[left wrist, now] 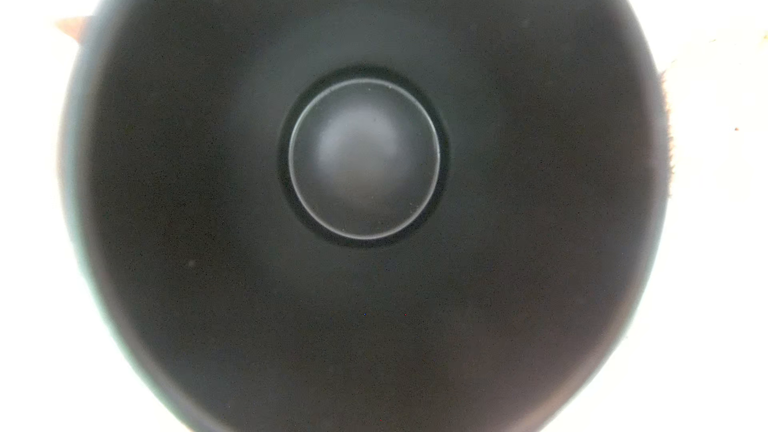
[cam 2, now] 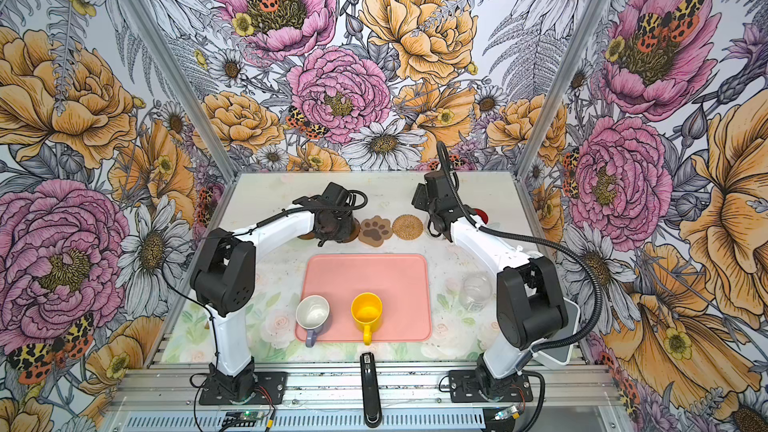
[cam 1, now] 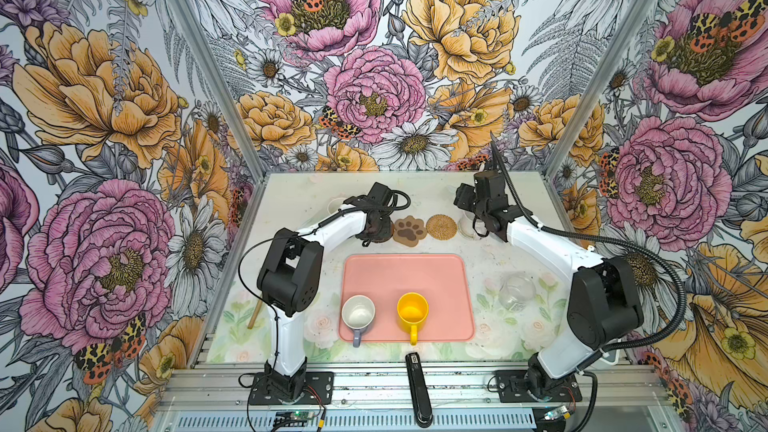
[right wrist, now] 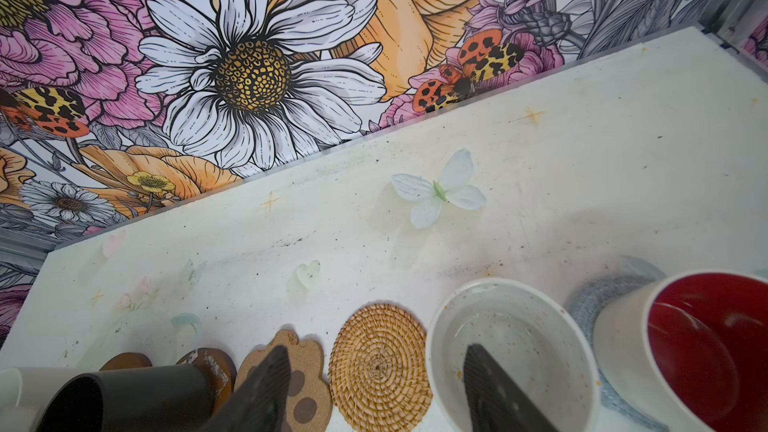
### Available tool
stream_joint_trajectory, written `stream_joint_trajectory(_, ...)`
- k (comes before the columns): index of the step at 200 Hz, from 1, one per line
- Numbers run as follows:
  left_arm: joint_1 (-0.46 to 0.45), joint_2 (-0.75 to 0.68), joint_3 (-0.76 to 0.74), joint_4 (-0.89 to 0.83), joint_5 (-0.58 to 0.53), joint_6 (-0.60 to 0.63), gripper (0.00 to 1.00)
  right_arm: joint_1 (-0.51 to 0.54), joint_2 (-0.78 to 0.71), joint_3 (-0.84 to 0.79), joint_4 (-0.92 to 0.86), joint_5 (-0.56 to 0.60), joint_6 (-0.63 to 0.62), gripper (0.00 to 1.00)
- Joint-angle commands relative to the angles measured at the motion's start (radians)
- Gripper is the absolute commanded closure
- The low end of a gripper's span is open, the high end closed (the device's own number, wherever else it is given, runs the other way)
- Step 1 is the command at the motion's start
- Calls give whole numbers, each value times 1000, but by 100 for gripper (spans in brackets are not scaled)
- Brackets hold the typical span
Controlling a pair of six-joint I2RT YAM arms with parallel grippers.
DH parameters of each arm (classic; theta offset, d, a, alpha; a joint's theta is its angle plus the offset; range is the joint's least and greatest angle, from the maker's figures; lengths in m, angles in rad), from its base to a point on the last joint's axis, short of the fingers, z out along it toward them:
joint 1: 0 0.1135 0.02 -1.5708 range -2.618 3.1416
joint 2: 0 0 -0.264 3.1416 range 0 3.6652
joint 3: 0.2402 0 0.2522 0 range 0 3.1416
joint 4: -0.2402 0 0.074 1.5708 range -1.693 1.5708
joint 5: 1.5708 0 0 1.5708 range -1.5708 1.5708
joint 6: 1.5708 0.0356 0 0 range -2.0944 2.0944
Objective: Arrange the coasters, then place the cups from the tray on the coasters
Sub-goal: 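Lower the black mug onto the round cork coaster beside the white mug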
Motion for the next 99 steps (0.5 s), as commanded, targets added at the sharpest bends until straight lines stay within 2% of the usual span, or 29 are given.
stream_joint_trajectory(1,-4,-17,6,67,-32,-8,100,-6,14,4,20,-3,8,32)
stream_joint_trajectory(99,-4,-3,12,49,-33,-6,100,-6,15,4,19,-5,7,32)
